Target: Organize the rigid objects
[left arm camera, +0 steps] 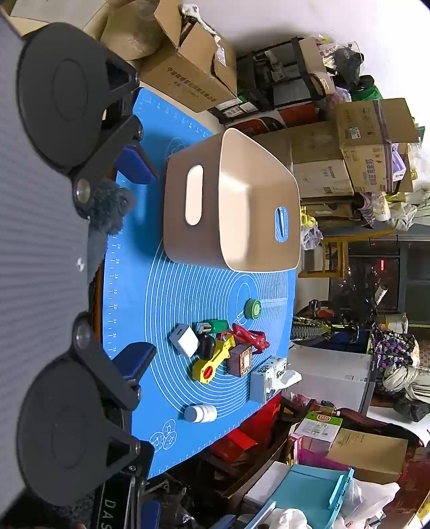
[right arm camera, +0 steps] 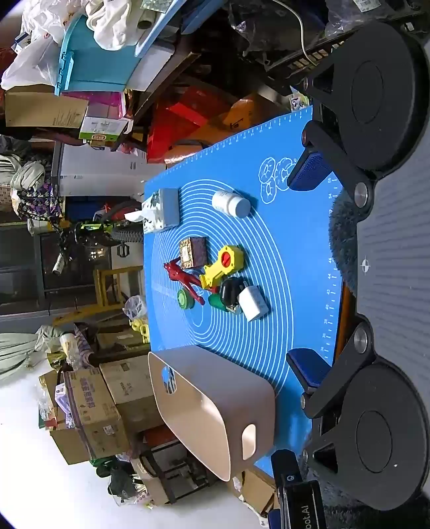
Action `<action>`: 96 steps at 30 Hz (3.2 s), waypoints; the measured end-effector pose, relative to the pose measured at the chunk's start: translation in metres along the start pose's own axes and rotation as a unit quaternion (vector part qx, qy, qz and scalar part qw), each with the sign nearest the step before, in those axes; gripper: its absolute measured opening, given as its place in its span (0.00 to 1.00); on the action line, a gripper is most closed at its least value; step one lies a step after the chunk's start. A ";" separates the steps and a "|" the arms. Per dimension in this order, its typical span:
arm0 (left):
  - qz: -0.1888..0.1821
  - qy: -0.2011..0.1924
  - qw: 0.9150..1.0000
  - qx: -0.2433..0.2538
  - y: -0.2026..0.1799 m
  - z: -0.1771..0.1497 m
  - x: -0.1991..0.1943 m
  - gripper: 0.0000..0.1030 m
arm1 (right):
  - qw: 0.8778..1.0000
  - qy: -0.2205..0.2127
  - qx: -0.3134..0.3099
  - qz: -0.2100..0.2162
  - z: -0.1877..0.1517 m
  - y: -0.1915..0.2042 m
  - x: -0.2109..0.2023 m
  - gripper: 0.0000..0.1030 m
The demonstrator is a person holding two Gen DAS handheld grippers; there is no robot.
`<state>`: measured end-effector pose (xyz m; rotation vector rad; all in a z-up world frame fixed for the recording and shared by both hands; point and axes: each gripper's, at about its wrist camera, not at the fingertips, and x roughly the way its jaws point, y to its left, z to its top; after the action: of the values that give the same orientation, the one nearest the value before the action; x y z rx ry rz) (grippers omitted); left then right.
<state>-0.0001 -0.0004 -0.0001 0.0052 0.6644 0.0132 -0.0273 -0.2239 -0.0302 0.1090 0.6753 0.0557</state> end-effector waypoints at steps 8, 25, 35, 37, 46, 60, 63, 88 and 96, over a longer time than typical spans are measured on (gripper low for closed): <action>-0.001 0.001 1.000 0.004 0.000 0.000 0.001 0.98 | 1.000 0.002 -0.001 0.001 0.000 0.002 0.001 0.98; 0.003 0.001 1.000 0.010 -0.003 -0.001 -0.001 0.98 | 1.000 -0.004 -0.003 -0.004 0.000 0.004 -0.002 0.98; 0.003 0.002 1.000 0.012 -0.005 -0.003 0.000 0.98 | 1.000 -0.003 -0.001 -0.003 0.001 0.004 -0.003 0.98; 0.003 0.002 1.000 0.011 -0.005 -0.002 0.000 0.98 | 1.000 -0.001 0.003 -0.002 0.001 0.003 -0.002 0.98; 0.003 0.002 1.000 0.012 -0.006 -0.003 0.000 0.98 | 1.000 -0.002 0.006 -0.003 0.000 0.001 -0.002 0.98; 0.003 0.004 1.000 0.013 -0.009 -0.005 0.002 0.98 | 1.000 -0.003 0.006 -0.003 0.000 0.001 -0.002 0.98; 0.001 0.005 1.000 0.015 -0.010 -0.005 0.004 0.98 | 1.000 -0.004 0.006 -0.003 0.000 0.001 -0.003 0.98; 0.002 0.007 1.000 0.016 -0.008 -0.006 0.006 0.98 | 1.000 -0.007 0.014 -0.007 0.004 -0.004 -0.006 0.98; 0.009 0.007 1.000 0.025 -0.002 -0.002 0.003 0.98 | 1.000 -0.014 0.022 -0.003 0.009 -0.004 -0.009 0.98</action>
<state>0.0013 -0.0022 -0.0036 0.0592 0.6781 0.0131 -0.0289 -0.2294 -0.0183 0.1501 0.6484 0.0332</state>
